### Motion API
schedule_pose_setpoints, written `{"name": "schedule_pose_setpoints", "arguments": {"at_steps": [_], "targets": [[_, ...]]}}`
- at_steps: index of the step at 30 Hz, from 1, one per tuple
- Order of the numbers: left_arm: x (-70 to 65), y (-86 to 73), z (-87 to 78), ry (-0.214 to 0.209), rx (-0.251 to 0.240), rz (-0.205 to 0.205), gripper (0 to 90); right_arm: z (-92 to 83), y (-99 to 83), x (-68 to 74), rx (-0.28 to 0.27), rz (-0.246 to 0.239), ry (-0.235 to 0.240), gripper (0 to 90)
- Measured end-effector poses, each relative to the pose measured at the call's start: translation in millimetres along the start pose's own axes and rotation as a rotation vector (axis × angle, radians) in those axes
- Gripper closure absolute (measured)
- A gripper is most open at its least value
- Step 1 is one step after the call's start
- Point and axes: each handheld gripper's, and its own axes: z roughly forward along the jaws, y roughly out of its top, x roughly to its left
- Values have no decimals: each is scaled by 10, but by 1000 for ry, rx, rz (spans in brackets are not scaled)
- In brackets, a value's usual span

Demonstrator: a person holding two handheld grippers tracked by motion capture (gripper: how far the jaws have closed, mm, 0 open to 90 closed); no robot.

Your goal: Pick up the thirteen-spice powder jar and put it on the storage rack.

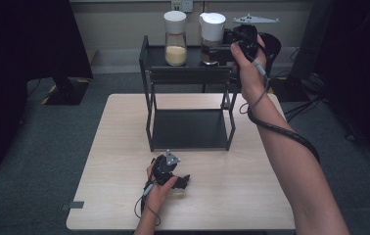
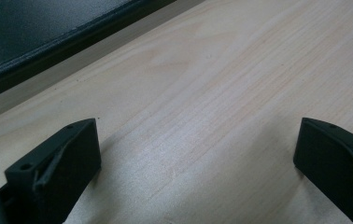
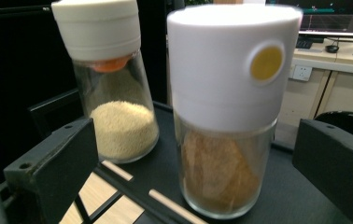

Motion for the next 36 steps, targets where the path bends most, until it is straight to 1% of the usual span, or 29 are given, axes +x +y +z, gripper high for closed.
{"name": "schedule_pose_setpoints", "arguments": {"at_steps": [4, 6, 8, 10, 15, 25, 27, 32, 36], "targets": [[1, 2, -1, -1, 1, 0, 0, -24, -74, 15, -2, -4, 2, 0], [1, 2, -1, 0, 1, 0, 0, -38, -115, 9, -9, 5, 8, 0], [1, 2, -1, 0, 1, 0, 0, -51, -141, 18, -8, -3, 8, 0], [1, 1, -1, -1, 1, 0, 0, -67, -174, 18, -11, 4, 13, 0], [1, 2, -1, 0, 1, 0, 0, -111, -238, 51, -12, -5, 22, 0], [0, 2, -1, 0, 1, 0, 0, -172, -369, 120, -10, -19, 57, 0], [1, 1, -1, -1, 1, -1, 0, -185, -413, 129, -19, -16, 65, 0], [1, 3, -2, 1, 1, 3, 0, -195, -470, 142, -14, -21, 83, 1], [0, -1, 0, 0, -1, -1, 0, -198, -552, 169, -6, -25, 98, 1]]}}
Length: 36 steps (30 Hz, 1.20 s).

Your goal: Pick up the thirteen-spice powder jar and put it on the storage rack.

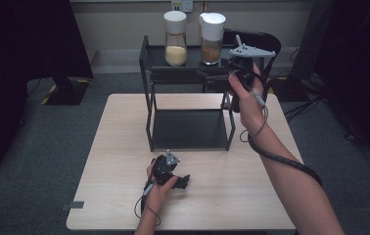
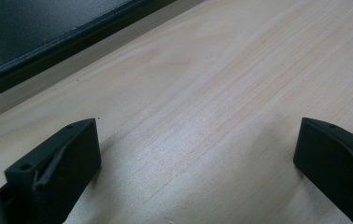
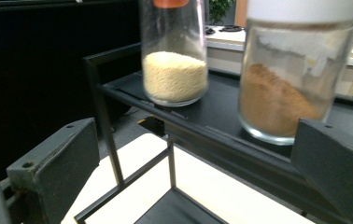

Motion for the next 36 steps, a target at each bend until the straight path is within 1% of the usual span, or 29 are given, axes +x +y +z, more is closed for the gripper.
{"name": "schedule_pose_setpoints", "arguments": {"at_steps": [2, 3, 4, 9, 19, 25, 31, 36], "targets": [[0, 0, 0, 0, 0, 0, 0, 0, 0, 0, 0, 0, 0, 1], [0, 0, 0, 0, 0, 0, 0, 9, -45, 5, 1, 2, 13, 2], [0, 1, -1, 1, 1, 2, 0, 14, -62, 20, 5, -2, 11, 0], [0, 1, 0, 0, 0, 0, 0, 38, -171, 42, 17, 0, 30, 1], [-1, 0, 0, 1, 0, 0, 0, 50, -387, 51, 29, 24, 41, 3], [-1, 0, 0, 2, 0, 2, 0, 35, -491, 36, 29, 26, 56, 1], [-3, -4, 2, 1, -3, -1, 0, 11, -592, 60, 40, 17, 69, 2], [-4, -5, 2, 2, -3, 0, 0, -5, -679, 76, 40, 24, 80, 3]]}}
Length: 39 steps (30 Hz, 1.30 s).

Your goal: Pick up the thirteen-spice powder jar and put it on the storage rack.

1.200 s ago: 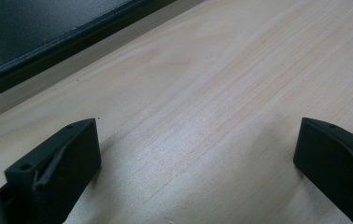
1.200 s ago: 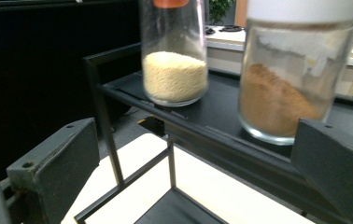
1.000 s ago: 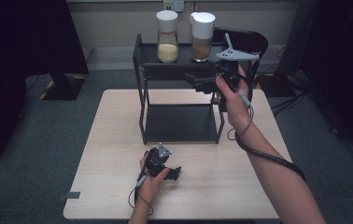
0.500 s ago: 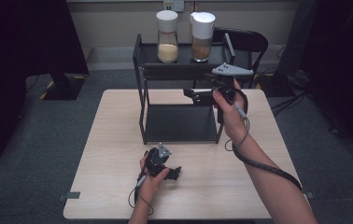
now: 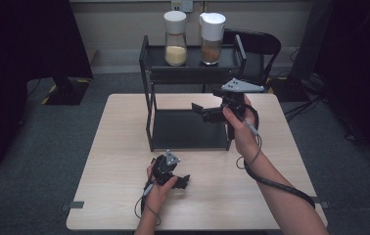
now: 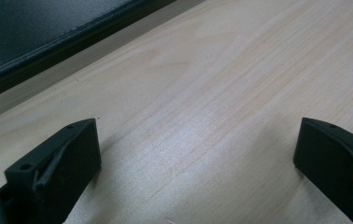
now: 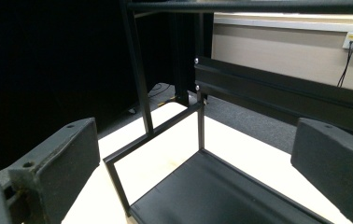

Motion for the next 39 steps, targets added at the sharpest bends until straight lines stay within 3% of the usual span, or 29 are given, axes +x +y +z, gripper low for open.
{"name": "schedule_pose_setpoints", "arguments": {"at_steps": [14, 39], "targets": [[1, -1, 0, -1, 0, 0, 0, -9, -307, -42, -1, 48, 9, 3], [2, 1, 0, -2, 1, -1, 0, -180, -735, -66, 68, 2, 14, 8]]}}
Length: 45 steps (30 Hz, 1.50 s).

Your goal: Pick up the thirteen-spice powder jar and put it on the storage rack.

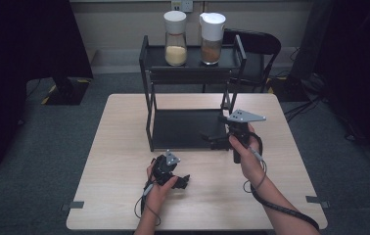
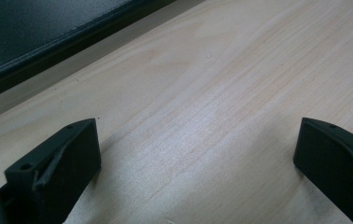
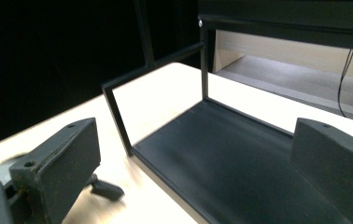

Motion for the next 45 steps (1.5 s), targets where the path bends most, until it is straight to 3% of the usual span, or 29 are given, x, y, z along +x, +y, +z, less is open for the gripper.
{"name": "schedule_pose_setpoints", "arguments": {"at_steps": [24, 45], "targets": [[0, 0, 0, 0, 0, 0, 0, -225, -396, -92, 40, 19, 12, 10], [1, 1, 0, 0, 0, 1, 0, -513, -663, -225, 60, 46, -25, 12]]}}
